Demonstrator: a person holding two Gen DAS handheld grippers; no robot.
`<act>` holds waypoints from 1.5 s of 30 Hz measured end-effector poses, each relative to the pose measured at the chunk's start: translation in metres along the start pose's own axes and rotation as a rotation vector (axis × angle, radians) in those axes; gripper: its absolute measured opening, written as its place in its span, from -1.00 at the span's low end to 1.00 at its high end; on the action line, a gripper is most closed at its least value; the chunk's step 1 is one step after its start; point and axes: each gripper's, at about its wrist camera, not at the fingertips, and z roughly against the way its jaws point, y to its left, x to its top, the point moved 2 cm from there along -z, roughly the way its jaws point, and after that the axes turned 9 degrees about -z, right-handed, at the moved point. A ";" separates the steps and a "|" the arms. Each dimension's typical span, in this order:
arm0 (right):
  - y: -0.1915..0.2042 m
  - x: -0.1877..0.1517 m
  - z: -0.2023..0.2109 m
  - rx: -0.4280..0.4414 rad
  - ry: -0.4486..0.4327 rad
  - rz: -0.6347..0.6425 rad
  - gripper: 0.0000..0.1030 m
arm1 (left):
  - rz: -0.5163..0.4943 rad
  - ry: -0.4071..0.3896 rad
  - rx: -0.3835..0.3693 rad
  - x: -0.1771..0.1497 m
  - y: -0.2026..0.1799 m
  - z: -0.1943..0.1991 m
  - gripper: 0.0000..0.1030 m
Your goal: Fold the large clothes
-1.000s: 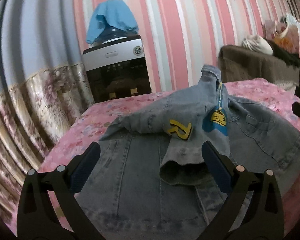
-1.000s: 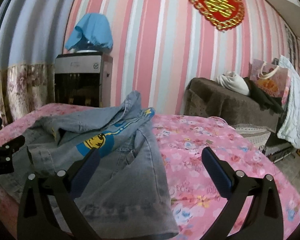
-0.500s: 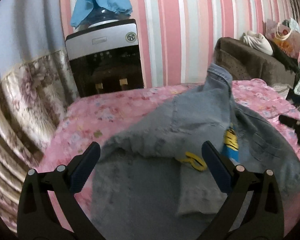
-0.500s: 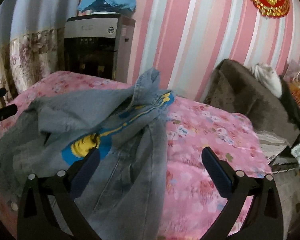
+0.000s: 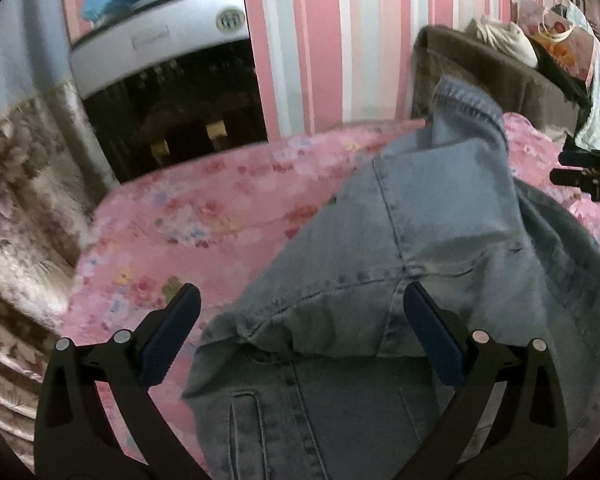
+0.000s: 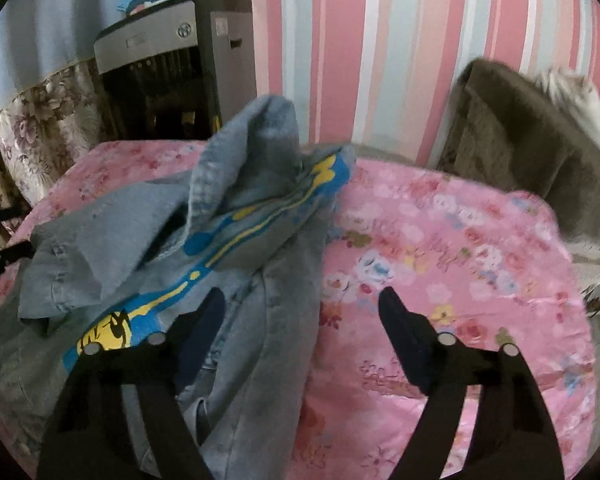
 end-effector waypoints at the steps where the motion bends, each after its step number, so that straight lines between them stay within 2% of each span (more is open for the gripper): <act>1: 0.000 -0.002 -0.005 0.015 0.017 -0.005 0.43 | 0.000 0.005 -0.011 -0.002 0.000 -0.003 0.94; 3: 0.003 -0.005 -0.015 0.020 0.040 0.013 0.18 | -0.005 0.003 -0.029 -0.005 -0.001 -0.009 0.94; 4: 0.006 -0.006 -0.022 0.011 0.058 0.029 0.12 | -0.010 0.003 -0.028 -0.006 -0.002 -0.012 0.94; 6: 0.008 -0.010 -0.035 0.028 0.102 0.030 -0.23 | -0.015 0.006 -0.024 -0.004 -0.002 -0.021 0.94; 8: 0.009 -0.013 -0.044 0.037 0.135 0.021 -0.41 | -0.020 0.015 -0.031 0.000 0.000 -0.032 0.72; 10: 0.010 -0.015 -0.050 0.029 0.155 0.022 -0.61 | -0.012 0.046 -0.080 0.003 0.002 -0.042 0.06; 12: 0.009 -0.017 -0.053 0.032 0.171 0.019 -0.80 | 0.005 0.082 -0.074 0.008 0.007 -0.054 -0.27; 13: 0.010 -0.018 -0.053 0.025 0.171 0.022 -0.80 | 0.013 0.087 -0.069 0.009 0.010 -0.056 -0.61; 14: 0.010 -0.017 -0.052 0.019 0.166 0.027 -0.82 | 0.029 0.100 -0.050 0.012 0.015 -0.060 -0.85; 16: 0.010 -0.016 -0.048 0.013 0.156 0.032 -0.82 | 0.069 0.110 -0.088 0.014 0.026 -0.063 -0.86; 18: 0.010 -0.016 -0.045 0.020 0.151 0.029 -0.82 | 0.052 0.081 -0.114 0.016 0.029 -0.054 -0.86; 20: 0.006 -0.016 -0.045 0.035 0.151 0.006 -0.82 | 0.029 0.047 -0.102 0.016 0.031 -0.041 -0.70; 22: 0.004 -0.016 -0.046 0.044 0.149 -0.004 -0.81 | 0.020 0.024 -0.086 0.011 0.032 -0.026 0.24; 24: 0.003 -0.017 -0.046 0.049 0.146 -0.011 -0.81 | -0.007 -0.004 -0.064 0.004 0.029 -0.010 0.60; 27: 0.002 -0.017 -0.046 0.051 0.144 -0.012 -0.79 | -0.111 -0.028 -0.053 -0.007 0.013 0.009 0.71; 31: 0.001 -0.018 -0.044 0.051 0.145 -0.011 -0.76 | -0.258 -0.029 -0.052 -0.019 -0.007 0.011 0.72; 34: 0.001 -0.020 -0.042 0.049 0.147 -0.013 -0.76 | -0.321 -0.018 -0.064 -0.023 -0.018 0.000 0.75; 36: 0.000 -0.020 -0.042 0.047 0.149 -0.016 -0.76 | -0.326 -0.012 -0.072 -0.020 -0.020 -0.012 0.74; 38: 0.002 -0.020 -0.042 0.042 0.152 -0.014 -0.76 | -0.322 -0.012 -0.111 -0.014 -0.021 -0.021 0.64; 40: 0.002 -0.020 -0.043 0.040 0.155 -0.010 -0.76 | -0.327 -0.010 -0.143 -0.009 -0.022 -0.028 0.45; 43: 0.004 -0.022 -0.047 0.032 0.168 0.007 -0.77 | -0.318 0.006 -0.187 -0.001 -0.023 -0.036 0.00; 45: 0.005 -0.024 -0.051 0.027 0.179 0.012 -0.81 | -0.299 0.015 -0.201 0.002 -0.021 -0.040 -0.19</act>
